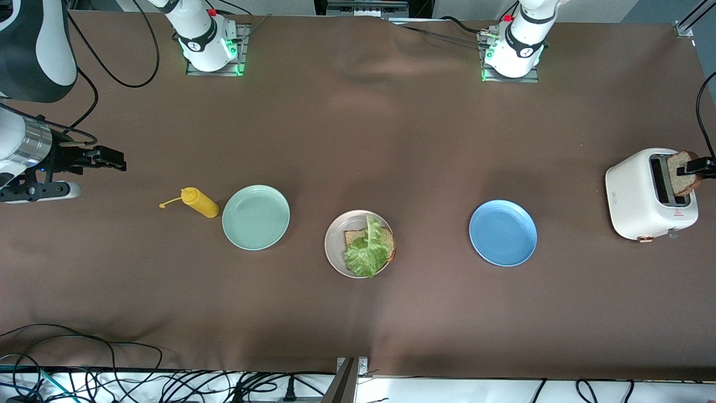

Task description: Make sandwich on beige plate with both arms

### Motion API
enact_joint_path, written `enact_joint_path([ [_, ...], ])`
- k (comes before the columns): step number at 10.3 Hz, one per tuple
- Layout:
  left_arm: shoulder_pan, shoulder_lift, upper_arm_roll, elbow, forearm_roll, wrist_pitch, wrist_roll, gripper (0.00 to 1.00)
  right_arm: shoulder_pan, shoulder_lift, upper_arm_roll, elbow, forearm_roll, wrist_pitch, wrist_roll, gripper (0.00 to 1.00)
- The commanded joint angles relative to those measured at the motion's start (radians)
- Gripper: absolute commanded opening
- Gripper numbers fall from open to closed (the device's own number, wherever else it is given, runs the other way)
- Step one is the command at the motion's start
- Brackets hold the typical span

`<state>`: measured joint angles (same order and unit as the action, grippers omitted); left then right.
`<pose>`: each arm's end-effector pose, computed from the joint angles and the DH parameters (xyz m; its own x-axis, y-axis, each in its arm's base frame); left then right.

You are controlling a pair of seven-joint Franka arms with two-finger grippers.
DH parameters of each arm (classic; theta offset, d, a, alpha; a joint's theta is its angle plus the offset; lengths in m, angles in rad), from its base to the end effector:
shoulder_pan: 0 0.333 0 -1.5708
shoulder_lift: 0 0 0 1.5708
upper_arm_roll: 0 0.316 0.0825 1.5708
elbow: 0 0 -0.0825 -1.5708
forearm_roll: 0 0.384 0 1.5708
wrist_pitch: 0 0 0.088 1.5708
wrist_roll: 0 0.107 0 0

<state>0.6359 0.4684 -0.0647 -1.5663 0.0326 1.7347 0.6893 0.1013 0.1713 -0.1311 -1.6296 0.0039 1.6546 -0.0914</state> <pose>0.5416 0.3577 0.3520 0.9632 -0.1437 -0.2273 -0.1015 -0.9770 0.1873 0.5990 -0.0125 0.5052 0.9875 0.0602 -0.1454 0.0616 -0.9981 0.0052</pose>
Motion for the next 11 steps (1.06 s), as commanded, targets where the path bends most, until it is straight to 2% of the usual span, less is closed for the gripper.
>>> enact_joint_path([
  [1,0.008,-0.007,-0.009,0.014,-0.031,-0.023,0.003,0.0,-0.014,-0.044,0.002,-0.026,-0.009,0.001,0.048,1.0],
  [4,0.001,-0.014,-0.015,0.04,-0.034,-0.059,-0.001,0.0,-0.015,-0.052,-0.004,-0.033,-0.013,0.045,0.045,1.0],
  [6,-0.004,-0.016,-0.02,0.109,-0.088,-0.172,-0.037,0.0,-0.015,-0.075,-0.021,-0.024,-0.01,0.001,0.05,1.0],
  [8,-0.013,-0.03,-0.07,0.176,-0.089,-0.268,-0.132,0.0,-0.028,-0.124,-0.015,-0.032,-0.013,-0.002,0.05,1.0],
  [11,-0.013,-0.085,-0.182,0.18,-0.091,-0.317,-0.285,0.0,-0.092,-0.151,0.005,-0.03,-0.004,-0.012,0.022,1.0],
])
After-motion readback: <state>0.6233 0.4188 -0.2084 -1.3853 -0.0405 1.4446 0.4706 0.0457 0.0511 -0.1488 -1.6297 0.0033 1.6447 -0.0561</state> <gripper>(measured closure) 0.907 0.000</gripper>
